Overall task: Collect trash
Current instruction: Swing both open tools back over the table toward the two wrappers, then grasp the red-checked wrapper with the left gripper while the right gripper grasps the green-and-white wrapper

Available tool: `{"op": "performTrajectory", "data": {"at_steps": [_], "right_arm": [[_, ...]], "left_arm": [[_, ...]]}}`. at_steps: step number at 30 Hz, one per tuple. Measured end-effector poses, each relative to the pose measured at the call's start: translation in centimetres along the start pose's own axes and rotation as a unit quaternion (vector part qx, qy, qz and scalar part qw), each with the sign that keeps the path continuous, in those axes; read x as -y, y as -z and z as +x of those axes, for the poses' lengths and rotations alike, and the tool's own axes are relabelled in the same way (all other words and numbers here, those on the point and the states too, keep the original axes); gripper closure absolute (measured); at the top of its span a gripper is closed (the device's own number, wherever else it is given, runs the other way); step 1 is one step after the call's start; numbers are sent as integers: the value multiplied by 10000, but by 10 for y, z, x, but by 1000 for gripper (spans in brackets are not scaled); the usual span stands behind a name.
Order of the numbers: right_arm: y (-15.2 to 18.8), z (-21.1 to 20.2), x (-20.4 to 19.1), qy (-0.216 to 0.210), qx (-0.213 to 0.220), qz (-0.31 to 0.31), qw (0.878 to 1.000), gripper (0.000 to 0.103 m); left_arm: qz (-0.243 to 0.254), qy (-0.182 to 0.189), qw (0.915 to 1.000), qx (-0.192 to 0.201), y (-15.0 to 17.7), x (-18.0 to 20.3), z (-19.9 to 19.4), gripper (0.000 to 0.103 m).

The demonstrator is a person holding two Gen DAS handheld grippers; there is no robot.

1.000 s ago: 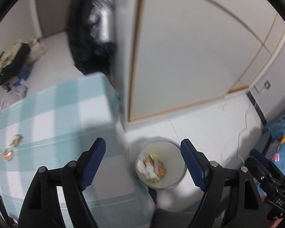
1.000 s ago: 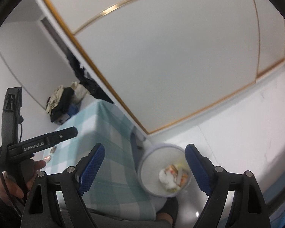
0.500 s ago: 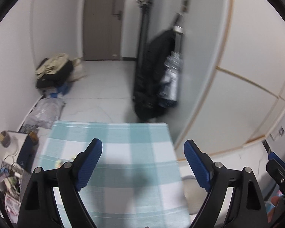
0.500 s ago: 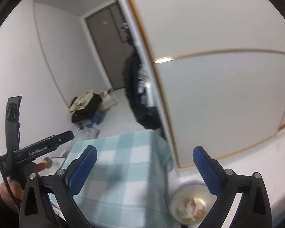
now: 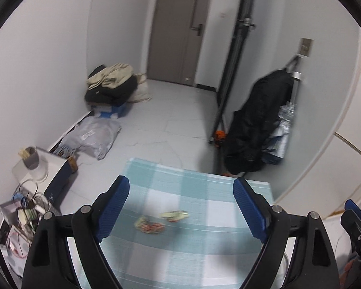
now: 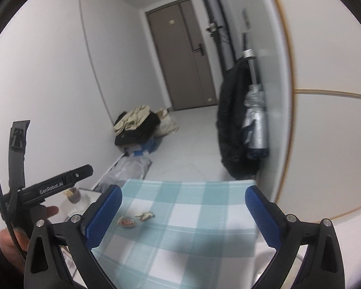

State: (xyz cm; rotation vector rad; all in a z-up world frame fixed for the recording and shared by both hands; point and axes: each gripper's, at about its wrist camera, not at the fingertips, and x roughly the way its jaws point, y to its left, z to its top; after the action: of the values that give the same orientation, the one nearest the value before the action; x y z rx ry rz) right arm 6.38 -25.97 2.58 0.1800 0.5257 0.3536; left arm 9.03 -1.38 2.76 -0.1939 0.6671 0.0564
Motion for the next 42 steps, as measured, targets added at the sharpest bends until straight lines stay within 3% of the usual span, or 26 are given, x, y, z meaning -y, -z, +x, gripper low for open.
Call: {"op": "performTrajectory", "data": {"at_steps": [9, 12, 19, 22, 24, 28, 38, 42], "right_arm": [[0, 77, -41, -264, -711, -333, 9966, 0], [3, 103, -49, -413, -958, -372, 9938, 0], [27, 177, -70, -562, -1679, -862, 9804, 1], [42, 210, -77, -602, -2130, -1023, 9698, 11], [50, 225, -80, -580, -2309, -1112, 9649, 24], [60, 245, -82, -651, -2468, -1175, 9597, 29], [84, 262, -79, -972, -2896, -1178, 9449, 62], [83, 265, -79, -1031, -2880, -1178, 9447, 67]], "left_arm": [[-364, -126, 9991, -188, 2, -55, 24, 17], [-490, -54, 9977, -461, 1, -72, 40, 17], [-613, -141, 9960, -641, -1, -98, 48, 17], [-770, -151, 9935, -828, 2, -110, 56, 17], [-804, -213, 9920, -951, 4, -115, 62, 17], [-864, -265, 9896, -1116, 5, -120, 69, 17], [-813, -371, 9858, -1421, 9, -123, 88, 17], [-886, -397, 9836, -1521, 8, -124, 93, 17]]}}
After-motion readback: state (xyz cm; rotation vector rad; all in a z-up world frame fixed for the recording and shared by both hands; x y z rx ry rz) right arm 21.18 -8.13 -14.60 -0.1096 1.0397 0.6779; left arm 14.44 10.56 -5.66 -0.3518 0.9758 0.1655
